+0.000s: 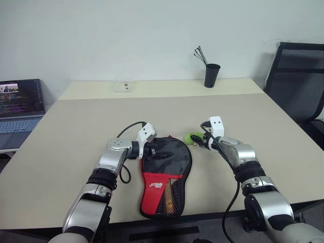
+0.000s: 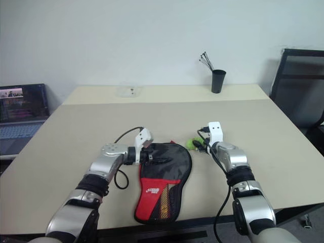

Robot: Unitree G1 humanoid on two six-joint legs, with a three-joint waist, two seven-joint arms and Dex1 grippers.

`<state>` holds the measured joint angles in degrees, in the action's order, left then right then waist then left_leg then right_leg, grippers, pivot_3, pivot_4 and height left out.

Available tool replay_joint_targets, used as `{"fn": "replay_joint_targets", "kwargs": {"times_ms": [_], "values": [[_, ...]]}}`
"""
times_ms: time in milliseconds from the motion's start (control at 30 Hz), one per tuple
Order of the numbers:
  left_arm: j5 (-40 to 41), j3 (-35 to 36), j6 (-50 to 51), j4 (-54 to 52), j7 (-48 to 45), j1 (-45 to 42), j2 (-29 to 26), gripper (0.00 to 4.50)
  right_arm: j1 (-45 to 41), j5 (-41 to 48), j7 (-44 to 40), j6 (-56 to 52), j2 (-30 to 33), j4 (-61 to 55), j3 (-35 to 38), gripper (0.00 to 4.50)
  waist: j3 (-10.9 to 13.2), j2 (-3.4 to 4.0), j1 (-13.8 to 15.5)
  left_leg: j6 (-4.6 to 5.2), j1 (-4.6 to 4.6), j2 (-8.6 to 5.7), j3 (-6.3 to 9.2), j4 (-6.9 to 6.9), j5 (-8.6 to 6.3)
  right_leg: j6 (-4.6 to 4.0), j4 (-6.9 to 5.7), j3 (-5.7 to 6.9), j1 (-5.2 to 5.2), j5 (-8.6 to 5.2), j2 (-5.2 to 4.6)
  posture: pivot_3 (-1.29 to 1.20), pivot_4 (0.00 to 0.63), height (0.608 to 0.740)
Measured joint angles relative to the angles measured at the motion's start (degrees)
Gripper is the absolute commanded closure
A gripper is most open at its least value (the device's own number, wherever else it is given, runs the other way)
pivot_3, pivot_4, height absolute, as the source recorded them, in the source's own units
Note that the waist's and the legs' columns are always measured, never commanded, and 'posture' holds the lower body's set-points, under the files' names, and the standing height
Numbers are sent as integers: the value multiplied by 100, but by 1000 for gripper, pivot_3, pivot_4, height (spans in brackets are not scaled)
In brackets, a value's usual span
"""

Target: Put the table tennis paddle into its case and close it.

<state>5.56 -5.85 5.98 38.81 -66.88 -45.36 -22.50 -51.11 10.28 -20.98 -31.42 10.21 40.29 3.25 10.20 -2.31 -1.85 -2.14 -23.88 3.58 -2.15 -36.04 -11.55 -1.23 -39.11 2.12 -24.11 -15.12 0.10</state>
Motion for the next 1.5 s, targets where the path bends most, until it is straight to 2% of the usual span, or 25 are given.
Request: {"fn": "replay_joint_targets", "kwargs": {"times_ms": [233, 300, 467, 700, 1067, 1500], "values": [[-114, -172, -302, 273, -56, -47, 37, 769, 2, 2, 13, -33, -41, -8, 7, 4016, 0, 0, 8, 0, -1, -2, -2, 0, 0, 0, 1, -1, 0, 0, -1, 0, 150, 740], [-171, -248, -405, 423, -108, -96, 58, 769, 9, 3, 37, -49, -46, -55, 7, 4481, 0, 0, 10, 0, -1, -2, -1, 0, 0, 0, 1, 1, 0, 0, 0, 0, 150, 740], [-233, -286, -541, 713, -126, -232, 215, 769, 350, -15, 125, -467, 88, -856, -32, 4481, -1, 2, 26, 0, -3, -5, -1, -1, 0, 3, 2, 1, 1, -2, -1, 0, 150, 740], [-281, -285, -623, 858, -107, -283, 360, 769, 1405, -104, -148, -1501, 932, -2944, -427, 4481, -7, 12, 83, 0, -4, -11, 1, -2, 0, 27, 5, 3, 3, -15, -4, 0, 150, 740], [-443, -355, -765, 1211, 66, -507, 677, 769, 2466, 920, -763, -3652, 1790, -6009, -436, 4481, -13, 18, 230, 1, -4, -18, 11, -7, -1, 28, 11, 14, 11, -16, -5, 0, 150, 740], [-622, -472, -1044, 1573, 106, -703, 811, 769, 3419, 2051, -1067, -4849, 2228, -7683, -447, 4481, -16, 15, 226, 1, -1, -19, 17, -7, -1, 29, 15, 18, 17, -17, -4, 0, 150, 740]]}}
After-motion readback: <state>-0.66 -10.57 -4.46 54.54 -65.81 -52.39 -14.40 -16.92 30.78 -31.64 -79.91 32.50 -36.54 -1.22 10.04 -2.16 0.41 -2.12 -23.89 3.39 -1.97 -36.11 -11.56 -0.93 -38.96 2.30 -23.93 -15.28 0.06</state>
